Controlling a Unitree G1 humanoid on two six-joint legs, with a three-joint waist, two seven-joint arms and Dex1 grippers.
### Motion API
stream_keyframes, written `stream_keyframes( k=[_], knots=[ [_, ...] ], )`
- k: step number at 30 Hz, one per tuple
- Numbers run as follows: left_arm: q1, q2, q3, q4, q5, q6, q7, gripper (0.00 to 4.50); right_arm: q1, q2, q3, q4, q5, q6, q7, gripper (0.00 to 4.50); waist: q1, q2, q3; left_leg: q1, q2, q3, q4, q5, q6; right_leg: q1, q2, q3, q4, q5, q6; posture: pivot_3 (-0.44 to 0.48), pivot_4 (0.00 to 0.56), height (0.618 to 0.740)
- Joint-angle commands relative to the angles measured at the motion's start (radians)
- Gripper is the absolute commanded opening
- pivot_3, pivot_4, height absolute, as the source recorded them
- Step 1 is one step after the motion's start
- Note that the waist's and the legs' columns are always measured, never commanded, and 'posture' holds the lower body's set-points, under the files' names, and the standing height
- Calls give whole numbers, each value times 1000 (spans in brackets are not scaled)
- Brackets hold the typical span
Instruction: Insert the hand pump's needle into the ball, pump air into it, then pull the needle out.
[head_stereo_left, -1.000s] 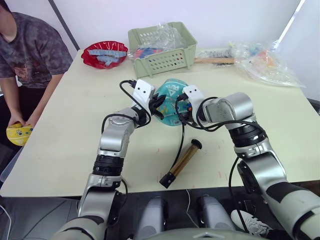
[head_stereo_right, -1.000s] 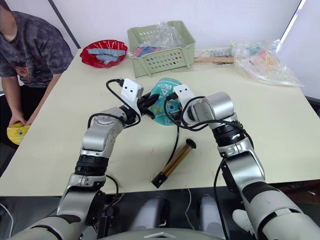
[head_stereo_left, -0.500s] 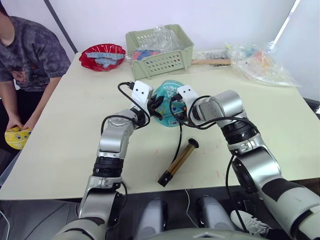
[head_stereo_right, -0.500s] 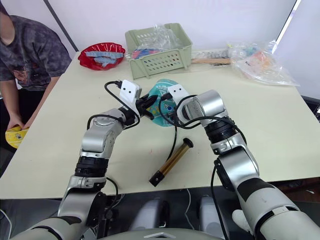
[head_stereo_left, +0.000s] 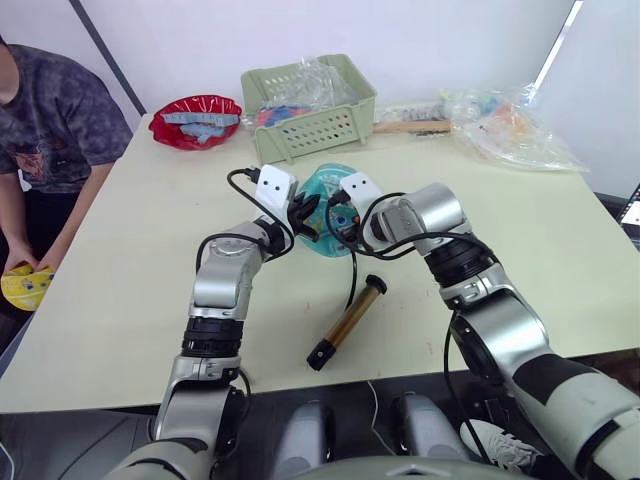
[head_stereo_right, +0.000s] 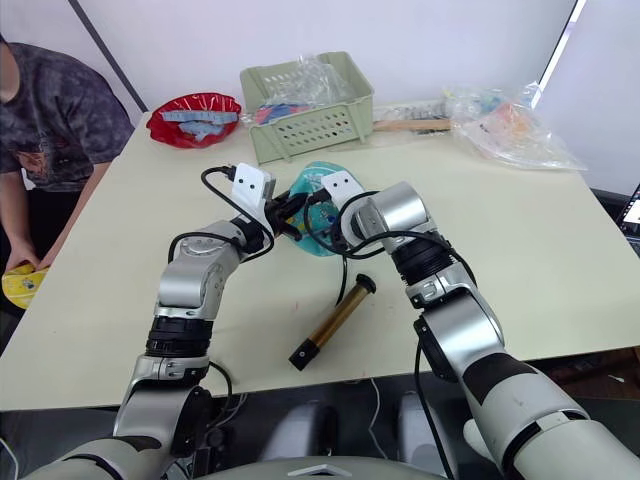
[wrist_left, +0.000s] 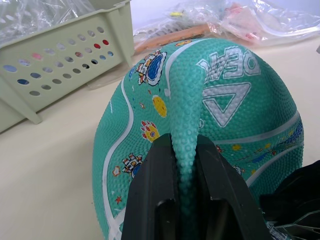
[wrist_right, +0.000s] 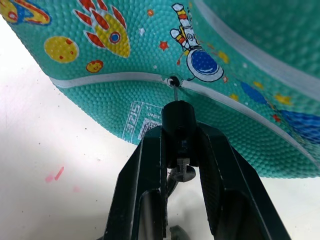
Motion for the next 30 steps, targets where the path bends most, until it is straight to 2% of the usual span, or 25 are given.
stream_keyframes(
  k=[1, 5, 13, 24, 30],
  knots=[
    [40, -46, -108, 10, -24, 55, -54, 41, -35, 71, -4, 24, 10, -99, 12, 350, -1, 0, 0, 1, 0, 0, 0, 0, 0, 1, 0, 0, 0, 0, 0, 0, 150, 740],
    [42, -48, -109, 11, -17, 53, -55, 41, -39, 90, -48, 68, 4, -132, -7, 350, -3, 0, -1, 3, 0, -1, -1, 0, 0, 2, 0, 0, 0, -1, -1, 0, 150, 740],
    [46, -47, -110, 17, -11, 42, -56, 41, -25, 85, -32, 91, -28, -175, 18, 350, -3, 0, -3, 5, 0, -4, -2, 0, 0, 2, -2, 0, 0, -1, -3, 0, 150, 740],
    [22, -16, -92, 83, 12, -13, -70, 41, 60, -14, 45, -115, -40, -98, 99, 350, 1, 3, -1, 2, 0, -7, -4, 0, -1, 2, -5, -4, -3, -1, -4, 0, 150, 740],
    [5, -9, -90, 122, 20, -45, -81, 41, 91, -77, 75, -220, -33, -79, 137, 350, 14, 6, 1, -3, -3, -9, -5, 0, -1, 0, -15, -11, -9, 0, -3, 0, 150, 740]
  ],
)
